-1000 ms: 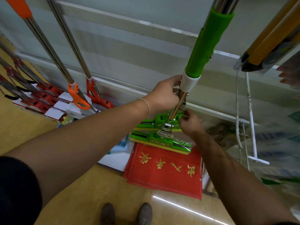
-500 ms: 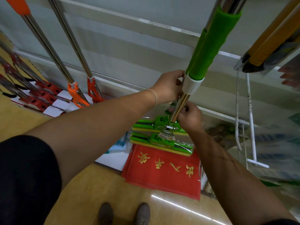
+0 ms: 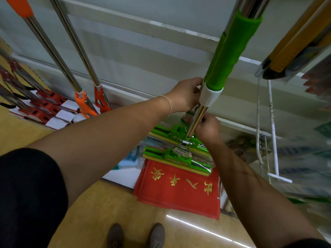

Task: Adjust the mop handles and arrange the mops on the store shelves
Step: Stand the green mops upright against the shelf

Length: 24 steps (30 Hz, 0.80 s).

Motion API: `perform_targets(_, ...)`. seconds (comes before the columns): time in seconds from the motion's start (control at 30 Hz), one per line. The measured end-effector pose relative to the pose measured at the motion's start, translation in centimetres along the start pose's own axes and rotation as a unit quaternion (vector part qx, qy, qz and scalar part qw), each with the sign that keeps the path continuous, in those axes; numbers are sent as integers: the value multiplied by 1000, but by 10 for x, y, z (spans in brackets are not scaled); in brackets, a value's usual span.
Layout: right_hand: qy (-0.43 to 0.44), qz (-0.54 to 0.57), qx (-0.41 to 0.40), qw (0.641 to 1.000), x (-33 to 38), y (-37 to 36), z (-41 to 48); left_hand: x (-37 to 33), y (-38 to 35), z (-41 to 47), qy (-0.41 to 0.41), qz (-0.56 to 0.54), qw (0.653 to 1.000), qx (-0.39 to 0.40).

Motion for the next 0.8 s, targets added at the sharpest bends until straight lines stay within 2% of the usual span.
perform_targets(0.13,11,-22,16,1000,2,0,-7,7,3,-5,34,9,999,-8)
perform_targets(0.2,-30,-85,35,995,-7,3,-16,14,4,-11,60,28,998,2)
perform_targets(0.3,-103,-179,136,969,-27,-2,-42,24,5,-26,109,71,990,56)
perform_targets(0.37,-104,-158,198,962,-27,-13,-64,24,2,-37,109,103,982,114)
perform_targets(0.4,-97,-137,202,965,-23,-17,-73,21,1,-42,100,113,980,132)
perform_targets(0.47,-60,-124,155,978,-12,-24,-81,13,1,-47,82,123,981,129)
perform_targets(0.57,-36,-125,85,988,-1,-27,-84,-2,6,-47,33,166,983,67)
perform_targets(0.63,-29,-127,68,989,1,-28,-82,-10,2,-48,11,192,980,54)
perform_targets(0.8,-38,-155,45,986,3,-30,-69,-11,-2,-43,21,163,985,43)
Point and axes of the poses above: each hand's wrist, its own z-axis towards the middle knuckle, its own y-axis out of the back of the hand, x = y × z, the point moved 6 cm from there along z, towards the middle knuckle, and after that the axes turned 1 degree about y, right-handed, at the moved point
